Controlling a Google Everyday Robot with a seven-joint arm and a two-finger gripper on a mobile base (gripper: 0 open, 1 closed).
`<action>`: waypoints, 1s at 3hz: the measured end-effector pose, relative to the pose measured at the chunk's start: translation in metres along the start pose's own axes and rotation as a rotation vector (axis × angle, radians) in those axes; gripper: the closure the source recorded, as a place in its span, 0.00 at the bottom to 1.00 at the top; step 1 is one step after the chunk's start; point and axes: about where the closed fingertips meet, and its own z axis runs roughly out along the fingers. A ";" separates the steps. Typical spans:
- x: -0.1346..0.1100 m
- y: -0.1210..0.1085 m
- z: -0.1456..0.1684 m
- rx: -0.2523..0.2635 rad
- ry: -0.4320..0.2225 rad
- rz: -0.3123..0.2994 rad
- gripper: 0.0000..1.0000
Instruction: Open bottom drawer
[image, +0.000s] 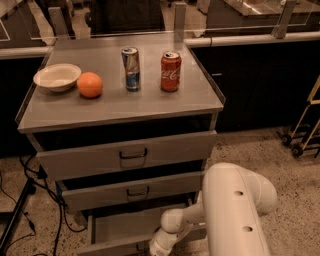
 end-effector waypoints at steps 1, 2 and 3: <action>0.020 0.040 0.005 -0.050 0.012 0.038 0.00; 0.030 0.061 0.007 -0.078 0.014 0.059 0.00; 0.045 0.097 0.011 -0.122 0.012 0.101 0.00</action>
Offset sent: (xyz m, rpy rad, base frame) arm -0.1284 -0.0269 0.0190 -0.0070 0.1856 -0.0270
